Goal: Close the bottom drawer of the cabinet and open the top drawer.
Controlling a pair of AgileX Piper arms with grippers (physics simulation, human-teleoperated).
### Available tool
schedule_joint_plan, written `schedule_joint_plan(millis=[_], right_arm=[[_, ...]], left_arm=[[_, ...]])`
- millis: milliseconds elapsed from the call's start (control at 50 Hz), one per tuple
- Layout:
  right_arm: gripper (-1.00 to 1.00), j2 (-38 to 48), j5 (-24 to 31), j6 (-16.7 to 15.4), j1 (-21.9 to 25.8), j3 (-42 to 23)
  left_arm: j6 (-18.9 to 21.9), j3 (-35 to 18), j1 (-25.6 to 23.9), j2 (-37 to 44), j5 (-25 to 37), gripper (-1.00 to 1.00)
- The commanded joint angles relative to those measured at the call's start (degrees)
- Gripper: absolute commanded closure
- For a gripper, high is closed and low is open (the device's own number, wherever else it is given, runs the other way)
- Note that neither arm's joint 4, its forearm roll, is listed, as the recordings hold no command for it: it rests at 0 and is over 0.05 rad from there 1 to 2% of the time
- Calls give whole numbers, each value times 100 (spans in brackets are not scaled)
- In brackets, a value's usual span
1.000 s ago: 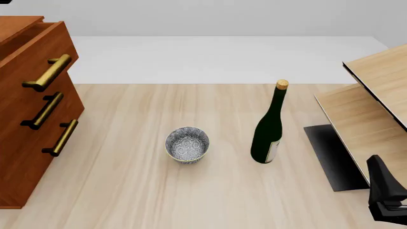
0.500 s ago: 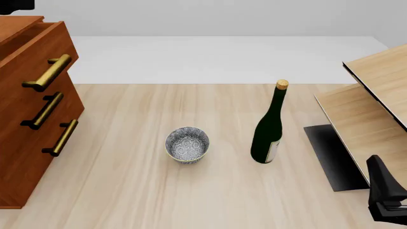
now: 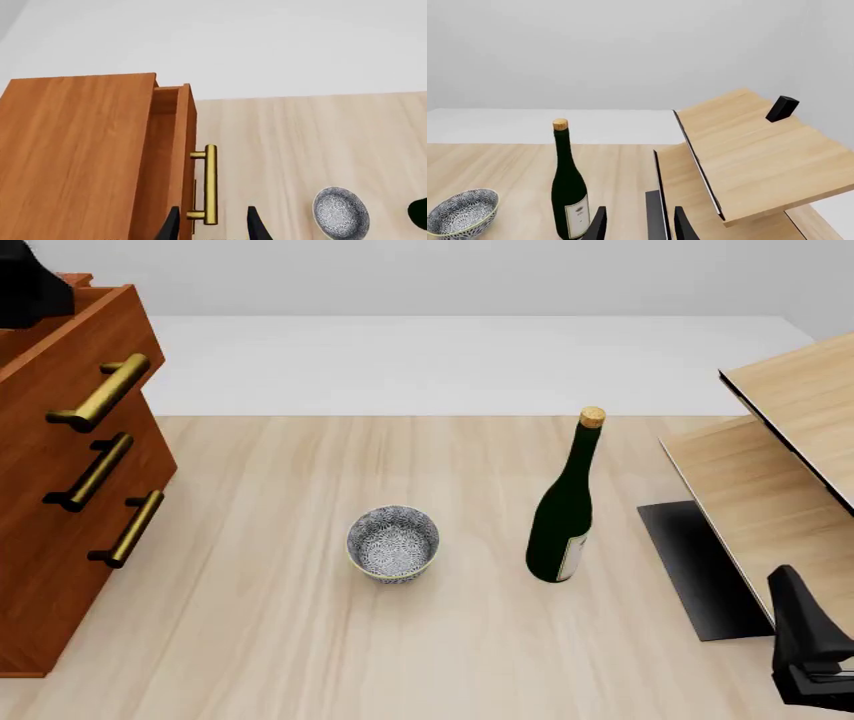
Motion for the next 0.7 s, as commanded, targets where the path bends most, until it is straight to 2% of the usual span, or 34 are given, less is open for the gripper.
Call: schedule_joint_plan(millis=[20,300,700], right_arm=[[-100,0,-1,-11,17,3],[-100,-1,1,-26,38,3],[-100,-1,2,-33,36,1]], left_arm=[[113,302,262,-34,-213,-100],[257,512,520,16,-431,-100],[134,932,552,62,-730,-100]])
